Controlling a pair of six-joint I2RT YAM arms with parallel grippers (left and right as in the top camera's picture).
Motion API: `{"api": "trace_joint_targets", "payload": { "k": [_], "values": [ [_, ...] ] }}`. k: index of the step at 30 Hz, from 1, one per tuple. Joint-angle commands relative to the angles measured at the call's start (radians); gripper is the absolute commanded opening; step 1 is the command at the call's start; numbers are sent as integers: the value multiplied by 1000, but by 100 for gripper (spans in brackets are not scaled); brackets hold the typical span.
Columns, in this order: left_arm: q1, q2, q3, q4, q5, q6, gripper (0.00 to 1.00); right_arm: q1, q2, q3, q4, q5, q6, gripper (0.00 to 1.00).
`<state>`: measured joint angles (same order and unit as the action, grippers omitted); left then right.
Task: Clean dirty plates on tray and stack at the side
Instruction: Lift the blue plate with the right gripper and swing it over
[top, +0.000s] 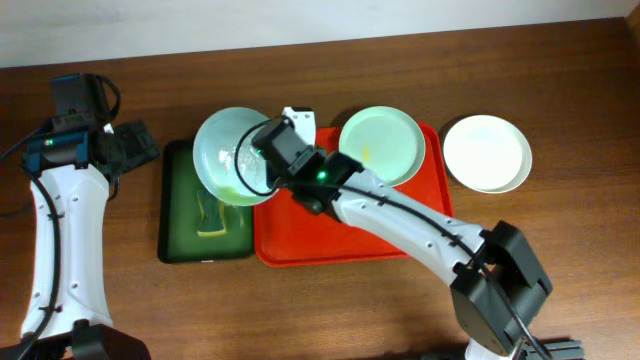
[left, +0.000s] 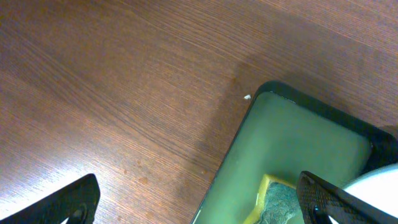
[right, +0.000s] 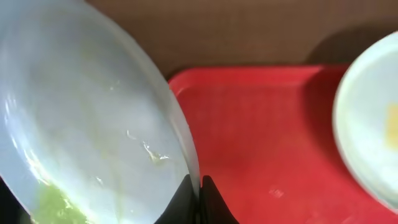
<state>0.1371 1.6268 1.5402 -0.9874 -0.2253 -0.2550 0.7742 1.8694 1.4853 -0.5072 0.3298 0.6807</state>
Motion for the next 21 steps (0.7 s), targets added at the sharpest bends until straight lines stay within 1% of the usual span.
{"api": "trace_joint_targets", "payload": {
  "k": [1,2,6,11,15,17,21],
  "values": [
    [3,-8,7,-2,-7,-14,99,52,3,18,27,244,4,4],
    [3,-8,7,-2,-7,-14,99,59,3,18,30,272,-17,4],
    [3,-8,7,-2,-7,-14,99,82,3,19,101,309,-230,4],
    [3,-8,7,-2,-7,-14,99,137,3,19,205,445,-439,4],
    [3,-8,7,-2,-7,-14,99,206,3,19,329,564,-652,4],
    [3,-8,7,-2,-7,-14,99,248,3,19,415,652,-814,4],
    [3,-8,7,-2,-7,-14,99,285,3,19,542,758,-1016,4]
  ]
}}
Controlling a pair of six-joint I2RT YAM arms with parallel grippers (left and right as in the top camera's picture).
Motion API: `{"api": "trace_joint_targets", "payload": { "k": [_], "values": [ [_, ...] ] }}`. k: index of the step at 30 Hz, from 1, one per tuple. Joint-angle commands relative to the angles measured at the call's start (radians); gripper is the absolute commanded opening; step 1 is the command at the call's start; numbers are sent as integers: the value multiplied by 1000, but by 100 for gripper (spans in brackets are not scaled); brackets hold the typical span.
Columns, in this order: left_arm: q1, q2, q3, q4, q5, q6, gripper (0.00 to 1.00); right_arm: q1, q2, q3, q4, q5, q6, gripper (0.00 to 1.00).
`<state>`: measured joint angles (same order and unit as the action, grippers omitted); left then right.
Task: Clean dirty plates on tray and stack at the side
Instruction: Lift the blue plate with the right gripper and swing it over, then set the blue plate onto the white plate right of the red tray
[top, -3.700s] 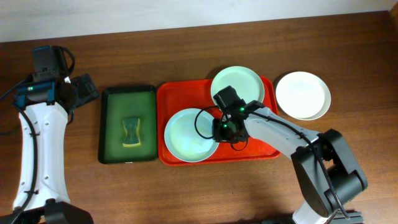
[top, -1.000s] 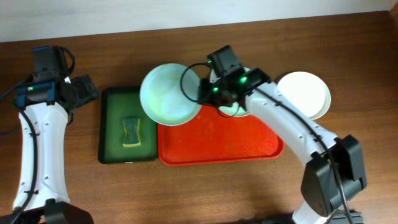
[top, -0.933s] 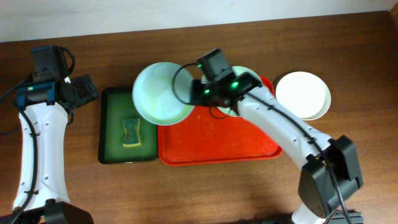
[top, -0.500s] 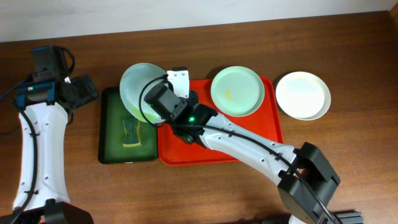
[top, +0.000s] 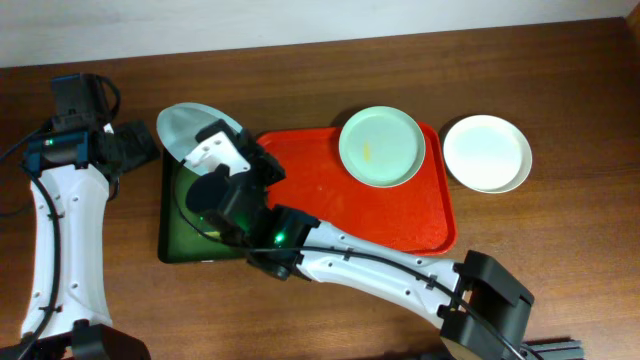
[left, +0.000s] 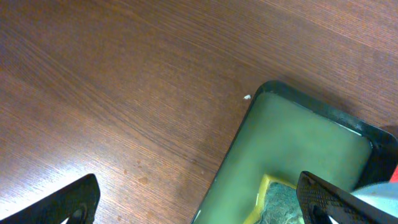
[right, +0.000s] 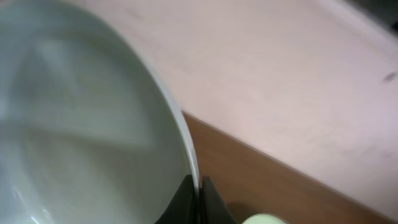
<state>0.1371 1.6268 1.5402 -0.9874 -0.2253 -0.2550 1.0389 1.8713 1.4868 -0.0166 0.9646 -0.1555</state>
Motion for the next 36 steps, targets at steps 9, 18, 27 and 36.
{"api": "trace_joint_targets", "payload": {
  "k": [9,18,27,36],
  "values": [
    [3,-8,7,-2,-7,-14,99,41,2,18,119,177,-256,4],
    [3,-8,7,-2,-7,-14,99,13,2,17,76,169,13,4],
    [3,-8,7,-2,-7,-14,99,-225,2,17,-336,-645,669,4],
    [3,-8,7,-2,-7,-14,99,-565,-59,17,-483,-1284,722,4]
  ]
}}
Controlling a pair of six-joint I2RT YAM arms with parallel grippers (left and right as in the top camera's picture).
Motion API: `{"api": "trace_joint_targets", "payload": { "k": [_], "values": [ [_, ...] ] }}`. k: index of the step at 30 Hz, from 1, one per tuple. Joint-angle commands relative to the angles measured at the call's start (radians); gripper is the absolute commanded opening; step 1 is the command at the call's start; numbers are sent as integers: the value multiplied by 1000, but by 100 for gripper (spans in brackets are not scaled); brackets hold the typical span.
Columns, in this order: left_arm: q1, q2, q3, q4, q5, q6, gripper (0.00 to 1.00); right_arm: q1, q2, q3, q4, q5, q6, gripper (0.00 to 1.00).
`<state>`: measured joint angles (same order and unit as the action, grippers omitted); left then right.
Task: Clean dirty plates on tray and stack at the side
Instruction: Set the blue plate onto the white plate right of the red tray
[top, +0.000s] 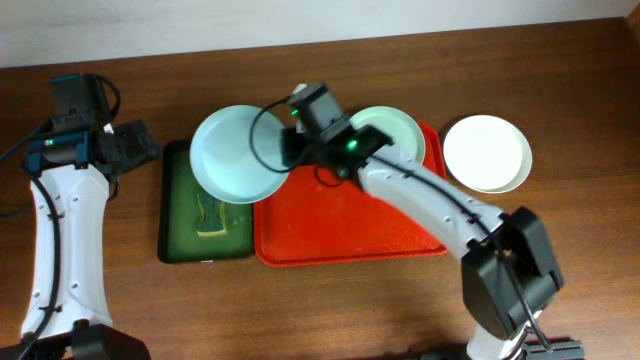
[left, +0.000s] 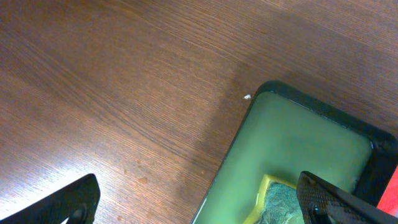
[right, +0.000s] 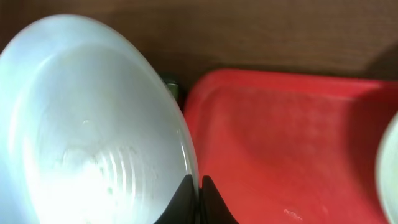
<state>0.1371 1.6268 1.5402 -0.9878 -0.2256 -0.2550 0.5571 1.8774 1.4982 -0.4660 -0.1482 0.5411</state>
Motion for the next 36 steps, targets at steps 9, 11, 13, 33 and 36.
{"api": "trace_joint_targets", "payload": {
  "k": [9,11,13,33,36],
  "values": [
    [3,-8,7,-1,-7,-14,99,-675,-166,6,-509,-208,-147,4],
    [3,-8,7,-1,-7,-14,99,-826,-166,6,-573,-207,-223,4],
    [3,-8,7,-1,-7,-14,99,-980,-165,5,-625,-192,-257,4],
    [3,-8,7,-1,-7,-14,99,-1126,-102,-108,-494,76,-219,4],
    [3,-8,7,-1,-7,-14,99,-1126,-82,-108,-486,75,-211,4]
  ]
}}
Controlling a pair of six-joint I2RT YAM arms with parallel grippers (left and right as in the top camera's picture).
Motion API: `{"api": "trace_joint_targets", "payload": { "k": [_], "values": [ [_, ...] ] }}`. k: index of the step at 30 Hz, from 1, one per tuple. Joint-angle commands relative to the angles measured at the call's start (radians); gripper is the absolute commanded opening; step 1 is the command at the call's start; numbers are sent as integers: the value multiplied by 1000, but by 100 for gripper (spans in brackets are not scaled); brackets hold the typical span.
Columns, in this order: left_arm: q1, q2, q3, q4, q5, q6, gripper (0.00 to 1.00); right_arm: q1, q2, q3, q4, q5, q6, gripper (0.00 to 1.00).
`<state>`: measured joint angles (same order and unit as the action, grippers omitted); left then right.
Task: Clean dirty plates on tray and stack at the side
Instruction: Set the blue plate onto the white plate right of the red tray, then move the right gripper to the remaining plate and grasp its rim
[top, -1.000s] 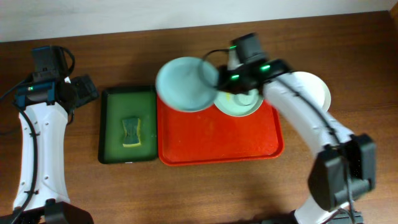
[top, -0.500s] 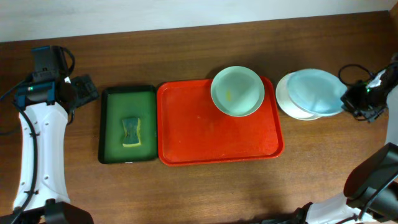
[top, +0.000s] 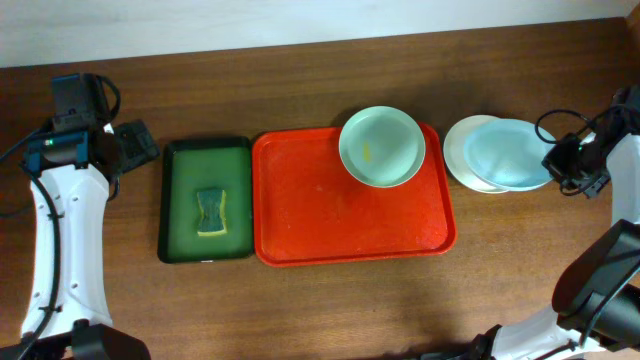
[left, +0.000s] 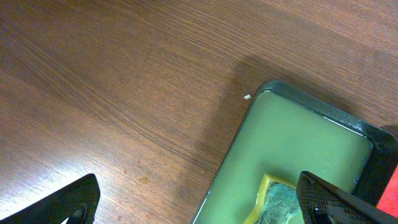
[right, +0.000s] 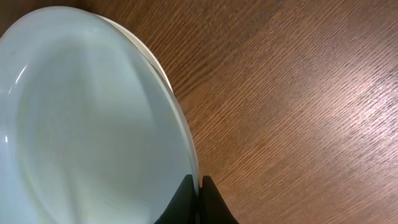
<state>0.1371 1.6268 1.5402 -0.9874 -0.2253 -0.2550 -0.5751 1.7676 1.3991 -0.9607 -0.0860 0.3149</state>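
Note:
My right gripper is shut on the rim of a pale blue-green plate, held over the white plate that lies on the table right of the red tray. A second pale green plate with a yellow smear sits at the tray's far right corner. My left gripper hangs open by the green basin, in which the yellow sponge lies.
The table is dark brown wood. A white wall edge runs along the far side. The left arm stands along the left side of the table, and the right arm's cable loops near the table's right edge.
My right gripper has carried the pale plate from over the green basin to above the white plate at the right of the tray. The left gripper has not moved.
My right gripper held a smeared plate over the basin's right side. Then the plate was tipped over the basin's far left corner. Then it was level over the basin and looked clean. Now it is over the white plate at the right.

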Motion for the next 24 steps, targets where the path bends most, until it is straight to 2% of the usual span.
{"api": "trace_joint_targets", "payload": {
  "k": [1,6,7,8,10,13,16,20,23,24],
  "values": [
    [3,-8,7,-2,-7,-14,99,6,36,-9,10,12,15,4],
    [3,-8,7,-2,-7,-14,99,31,86,-9,25,9,15,5],
    [3,-8,7,-2,-7,-14,99,37,89,-9,31,9,15,10],
    [3,-8,7,-2,-7,-14,99,41,90,-9,35,9,15,33],
    [3,-8,7,-2,-7,-14,99,48,90,-9,38,9,14,54],
    [3,-8,7,-2,-7,-14,99,50,90,-9,30,8,14,72],
    [3,-8,7,-2,-7,-14,99,68,90,-9,23,6,9,74],
    [3,-8,7,-2,-7,-14,99,154,90,-9,44,-143,-163,62],
    [3,-8,7,-2,-7,-14,99,265,90,-9,77,-142,-181,50],
    [3,-8,7,-2,-7,-14,99,313,90,-9,94,-142,-181,50]
  ]
}}
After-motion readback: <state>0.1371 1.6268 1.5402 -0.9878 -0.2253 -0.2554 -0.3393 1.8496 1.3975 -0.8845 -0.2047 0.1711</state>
